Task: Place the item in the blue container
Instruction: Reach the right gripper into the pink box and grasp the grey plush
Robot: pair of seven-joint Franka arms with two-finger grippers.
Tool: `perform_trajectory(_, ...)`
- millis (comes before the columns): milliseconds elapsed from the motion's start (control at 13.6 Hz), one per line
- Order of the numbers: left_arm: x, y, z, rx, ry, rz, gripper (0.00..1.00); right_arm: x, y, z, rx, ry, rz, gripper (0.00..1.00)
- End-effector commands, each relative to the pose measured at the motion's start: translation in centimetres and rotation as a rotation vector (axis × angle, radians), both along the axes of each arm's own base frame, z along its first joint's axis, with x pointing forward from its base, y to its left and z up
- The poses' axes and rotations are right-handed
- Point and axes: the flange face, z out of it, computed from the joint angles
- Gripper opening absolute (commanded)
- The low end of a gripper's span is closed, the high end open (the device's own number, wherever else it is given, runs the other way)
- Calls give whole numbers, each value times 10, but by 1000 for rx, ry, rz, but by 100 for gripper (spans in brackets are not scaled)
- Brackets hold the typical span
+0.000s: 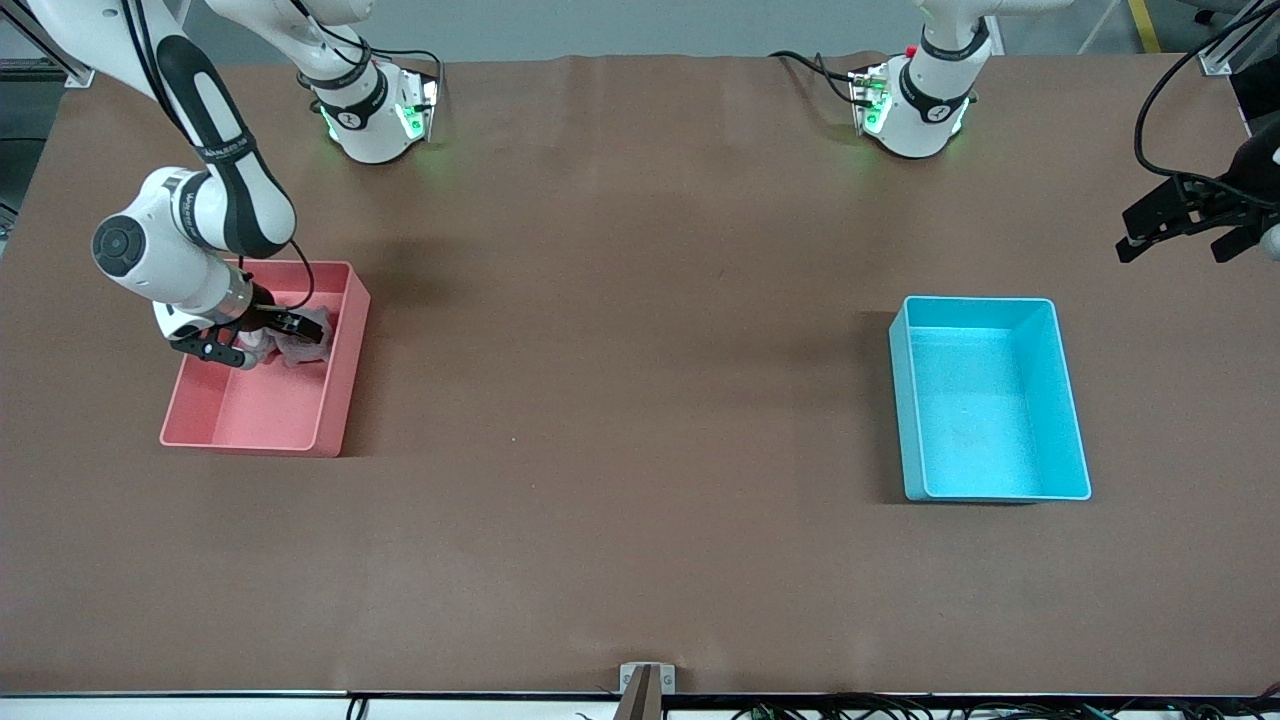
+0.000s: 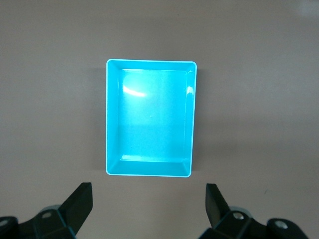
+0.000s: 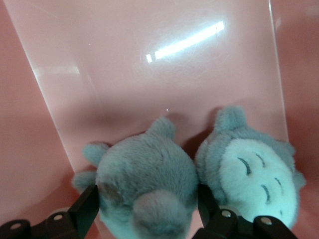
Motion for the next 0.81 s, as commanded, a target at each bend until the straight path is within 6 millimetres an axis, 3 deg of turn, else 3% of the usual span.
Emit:
perform_trajectory(0,-4,1,5,-3,-3,1,100,-6,-1,-7,6,6,-20,88)
perform_trajectory(295,-4,1,5,-3,-3,1,100,-7,-1,-13,6,17,-20,84)
perform_trajectory(737,-4,1,5,-3,-3,1,100,-8,-2,-13,8,24,-29,49)
